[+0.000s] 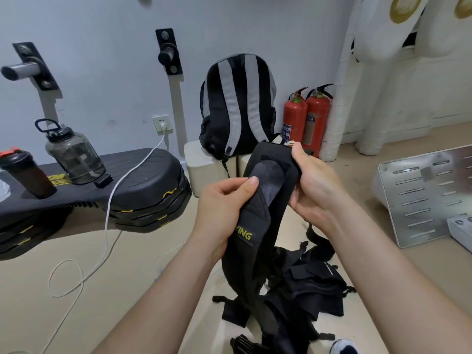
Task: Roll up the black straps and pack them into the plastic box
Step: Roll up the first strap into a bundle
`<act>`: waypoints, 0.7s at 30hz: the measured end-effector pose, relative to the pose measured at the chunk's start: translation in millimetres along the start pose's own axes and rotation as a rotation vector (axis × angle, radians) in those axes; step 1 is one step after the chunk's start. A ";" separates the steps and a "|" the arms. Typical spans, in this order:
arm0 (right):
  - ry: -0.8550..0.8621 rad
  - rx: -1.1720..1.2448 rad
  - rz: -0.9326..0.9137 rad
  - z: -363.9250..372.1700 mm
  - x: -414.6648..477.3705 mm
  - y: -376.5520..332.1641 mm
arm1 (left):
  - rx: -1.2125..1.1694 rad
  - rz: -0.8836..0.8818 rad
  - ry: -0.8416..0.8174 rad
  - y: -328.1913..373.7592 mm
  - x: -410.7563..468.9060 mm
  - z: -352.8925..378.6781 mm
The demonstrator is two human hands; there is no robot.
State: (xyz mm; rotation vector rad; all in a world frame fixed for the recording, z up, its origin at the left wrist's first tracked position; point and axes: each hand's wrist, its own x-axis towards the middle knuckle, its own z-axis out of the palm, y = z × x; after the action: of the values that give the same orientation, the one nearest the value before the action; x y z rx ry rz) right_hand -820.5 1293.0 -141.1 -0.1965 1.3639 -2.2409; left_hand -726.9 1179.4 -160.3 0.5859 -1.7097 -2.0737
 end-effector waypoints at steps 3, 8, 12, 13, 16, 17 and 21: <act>0.004 0.002 -0.017 0.8 0.7 0.9 | -0.040 -0.010 0.030 -2.1 -1.3 3.5; -0.017 0.004 -0.023 -0.5 2.1 1.7 | -0.069 -0.002 0.057 -6.7 1.0 5.0; -0.012 0.007 -0.028 -1.8 2.0 1.8 | -0.057 -0.002 0.046 -9.3 2.5 4.6; -0.003 0.018 -0.029 -2.1 1.6 0.4 | -0.062 -0.003 0.039 -9.5 2.8 4.4; 0.020 0.094 -0.027 -3.7 2.6 -3.0 | -0.072 -0.002 0.004 -10.2 3.5 4.1; 0.028 0.108 -0.026 -4.0 3.1 -2.7 | -0.070 0.001 0.000 -10.8 3.5 4.4; -0.008 0.093 -0.022 -2.0 4.7 4.0 | -0.028 0.029 0.057 -14.8 4.2 5.6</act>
State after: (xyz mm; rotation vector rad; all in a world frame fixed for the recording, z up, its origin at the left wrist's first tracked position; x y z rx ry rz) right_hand -823.9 1290.8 -146.2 -0.1881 1.2553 -2.3132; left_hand -733.9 1184.4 -174.2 0.6024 -1.6450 -2.0385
